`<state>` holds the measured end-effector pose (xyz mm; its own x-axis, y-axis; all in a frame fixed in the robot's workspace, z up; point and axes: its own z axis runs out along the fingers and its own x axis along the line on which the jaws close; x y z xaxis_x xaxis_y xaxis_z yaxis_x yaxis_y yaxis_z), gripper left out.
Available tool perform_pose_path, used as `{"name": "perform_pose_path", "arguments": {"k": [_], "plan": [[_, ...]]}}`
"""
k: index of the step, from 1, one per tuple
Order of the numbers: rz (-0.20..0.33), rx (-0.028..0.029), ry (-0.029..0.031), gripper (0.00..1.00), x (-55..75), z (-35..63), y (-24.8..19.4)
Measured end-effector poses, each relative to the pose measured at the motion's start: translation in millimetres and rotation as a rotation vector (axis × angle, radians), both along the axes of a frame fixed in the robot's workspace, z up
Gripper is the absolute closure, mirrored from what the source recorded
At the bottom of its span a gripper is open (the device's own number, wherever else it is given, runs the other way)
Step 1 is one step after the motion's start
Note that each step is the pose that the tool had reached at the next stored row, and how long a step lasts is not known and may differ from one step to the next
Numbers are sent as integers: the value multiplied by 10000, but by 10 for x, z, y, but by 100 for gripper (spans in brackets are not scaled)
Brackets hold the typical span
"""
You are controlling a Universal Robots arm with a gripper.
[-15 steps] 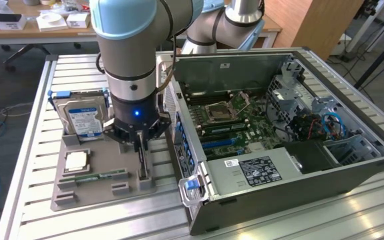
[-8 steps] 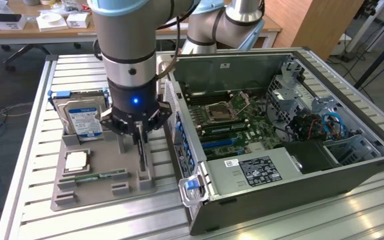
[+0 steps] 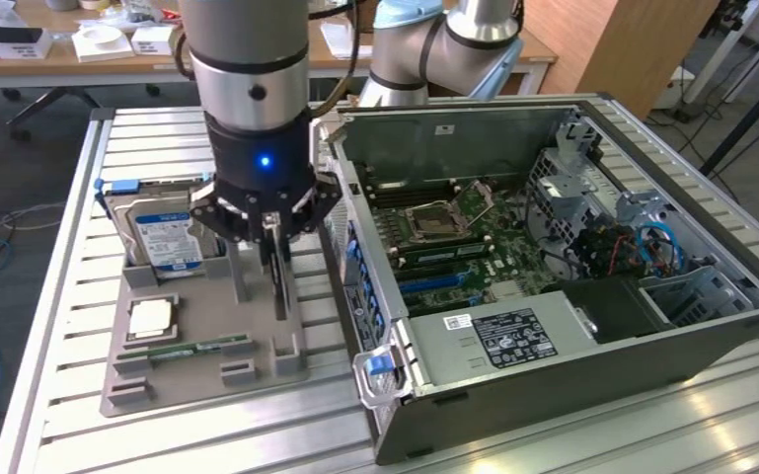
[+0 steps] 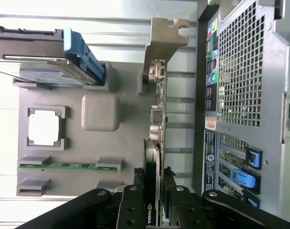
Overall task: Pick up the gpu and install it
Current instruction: 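Pick up the gpu and move the gpu toward the slot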
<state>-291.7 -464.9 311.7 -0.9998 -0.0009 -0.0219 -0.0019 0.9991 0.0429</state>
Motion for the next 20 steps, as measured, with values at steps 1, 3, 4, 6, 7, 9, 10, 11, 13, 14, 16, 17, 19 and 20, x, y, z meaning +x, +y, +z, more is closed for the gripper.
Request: {"name": "perform_pose_path", "arguments": {"k": [1, 3, 4, 6, 7, 9, 10, 11, 13, 14, 16, 17, 19, 20], "plan": [[0, 0, 0, 74, 0, 47, 0], [0, 0, 0, 74, 0, 138, 0], [0, 0, 1, 74, 0, 183, 0], [-1, 0, 0, 74, 0, 273, 0], [-1, 0, 1, 74, 0, 320, 0], [0, -1, 0, 74, 0, 412, 0], [0, 0, 0, 74, 0, 456, 0], [0, 0, -1, 74, 0, 500, 0], [0, 0, 0, 74, 0, 591, 0], [0, 0, 1, 74, 0, 639, 0], [0, 0, 0, 74, 0, 729, 0], [0, 1, 0, 74, 0, 774, 0], [0, 0, 0, 74, 0, 864, 0], [0, 0, 0, 74, 0, 909, 0]]}}
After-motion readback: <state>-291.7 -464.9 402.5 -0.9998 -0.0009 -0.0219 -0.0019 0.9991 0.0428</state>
